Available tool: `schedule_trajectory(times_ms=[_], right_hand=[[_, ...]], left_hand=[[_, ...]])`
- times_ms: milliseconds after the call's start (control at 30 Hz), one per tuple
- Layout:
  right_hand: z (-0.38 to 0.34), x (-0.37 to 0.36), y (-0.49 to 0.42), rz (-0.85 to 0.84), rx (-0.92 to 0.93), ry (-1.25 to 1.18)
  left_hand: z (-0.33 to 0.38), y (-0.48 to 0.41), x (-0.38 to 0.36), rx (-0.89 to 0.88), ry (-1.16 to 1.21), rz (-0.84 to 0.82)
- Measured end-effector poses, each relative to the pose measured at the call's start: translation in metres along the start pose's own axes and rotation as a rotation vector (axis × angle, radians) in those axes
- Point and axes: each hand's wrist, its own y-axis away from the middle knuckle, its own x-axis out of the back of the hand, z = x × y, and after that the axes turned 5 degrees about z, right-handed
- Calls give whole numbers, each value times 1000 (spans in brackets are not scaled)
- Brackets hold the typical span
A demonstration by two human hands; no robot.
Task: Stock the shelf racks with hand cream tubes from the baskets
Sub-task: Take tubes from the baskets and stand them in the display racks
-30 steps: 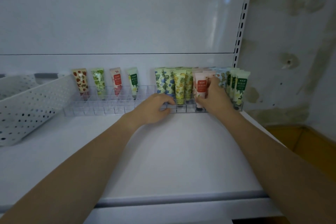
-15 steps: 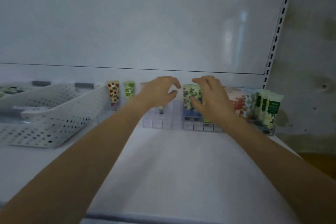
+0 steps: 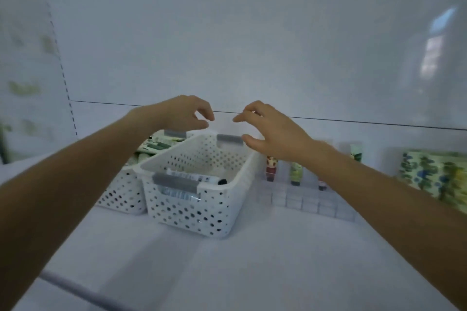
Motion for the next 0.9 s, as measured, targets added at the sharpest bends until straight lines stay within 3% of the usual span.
schedule_trajectory(times_ms=[200,300,400,500,633,767,900], right_hand=[[-11,-21,-39,-164,-86,-101],[-19,-19,-47,-268,-210,-401],[-30,-11,-48,-589,-225,-594],[-39,-10,-50,-940,-269,-651],[-41,-21,-57,-1059,-270,-516],[-38,-43,-67,-990,-227,-119],[-13,-54,-74,-964,-337,186]], left_hand=[[-44,-20,-13,-85,1,-153],[-46,-30,-20,-159,101,-309],[-46,-31,-22,-233,217,-563],[-53,-31,-19,-287,282,-713],[-59,-41,-32,-325,309,-730],[-58,-65,-44,-370,182,-647],[-51,-83,-54,-385,6,-608]])
